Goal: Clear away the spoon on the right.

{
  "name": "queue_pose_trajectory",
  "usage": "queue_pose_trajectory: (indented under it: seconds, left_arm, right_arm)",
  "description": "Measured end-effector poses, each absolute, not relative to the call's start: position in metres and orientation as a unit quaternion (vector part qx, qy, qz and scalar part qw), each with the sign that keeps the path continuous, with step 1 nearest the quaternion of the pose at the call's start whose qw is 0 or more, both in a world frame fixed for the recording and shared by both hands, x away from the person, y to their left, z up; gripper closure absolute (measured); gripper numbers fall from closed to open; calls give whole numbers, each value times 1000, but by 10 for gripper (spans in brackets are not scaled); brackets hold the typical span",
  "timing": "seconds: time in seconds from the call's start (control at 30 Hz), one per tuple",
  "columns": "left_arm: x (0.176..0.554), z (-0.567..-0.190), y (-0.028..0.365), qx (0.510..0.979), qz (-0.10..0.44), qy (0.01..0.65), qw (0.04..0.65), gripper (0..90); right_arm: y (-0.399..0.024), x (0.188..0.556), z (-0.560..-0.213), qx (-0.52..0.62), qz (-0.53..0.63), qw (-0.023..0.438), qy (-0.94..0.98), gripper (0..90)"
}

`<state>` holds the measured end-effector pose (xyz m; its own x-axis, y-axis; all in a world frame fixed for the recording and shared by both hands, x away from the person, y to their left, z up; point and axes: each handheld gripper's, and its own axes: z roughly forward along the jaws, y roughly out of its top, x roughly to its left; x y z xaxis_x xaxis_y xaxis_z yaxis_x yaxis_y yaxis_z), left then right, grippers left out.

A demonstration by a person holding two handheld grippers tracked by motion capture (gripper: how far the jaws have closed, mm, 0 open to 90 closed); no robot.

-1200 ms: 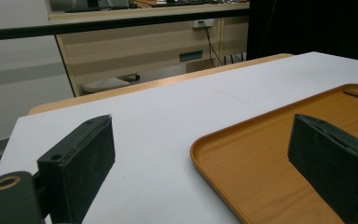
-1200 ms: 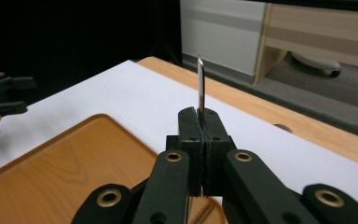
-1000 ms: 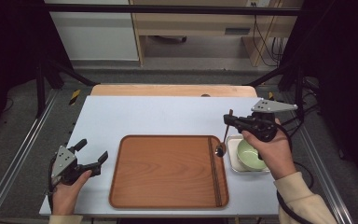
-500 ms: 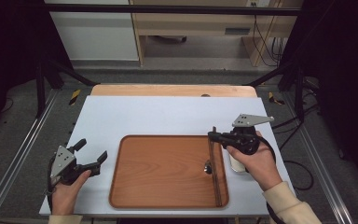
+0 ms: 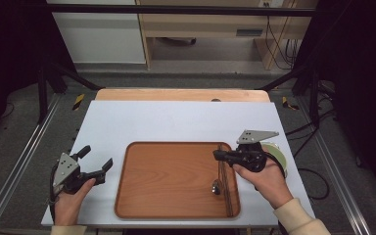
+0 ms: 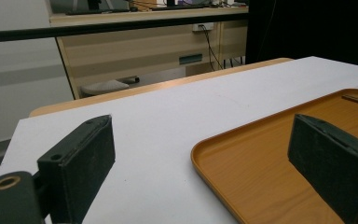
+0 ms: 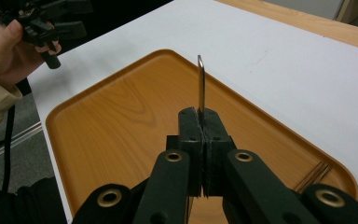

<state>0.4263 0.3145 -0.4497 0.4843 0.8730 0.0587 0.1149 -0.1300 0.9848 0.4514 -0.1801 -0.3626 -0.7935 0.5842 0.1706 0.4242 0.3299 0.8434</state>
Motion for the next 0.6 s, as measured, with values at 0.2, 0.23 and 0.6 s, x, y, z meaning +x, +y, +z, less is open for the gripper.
queue_pose_trajectory:
  seconds: [0.2, 0.23, 0.6]
  left_arm:
    - [426, -448, 315, 665, 348, 370, 547, 70]
    - [426, -448, 315, 665, 348, 370, 548, 70]
    - [426, -448, 315, 665, 349, 370, 547, 71]
  right_arm:
    - [-176, 451, -368, 307, 482, 72, 817, 895]
    - [-175, 451, -368, 306, 481, 69, 819, 895]
    - [-177, 451, -379, 309, 475, 40, 823, 894]
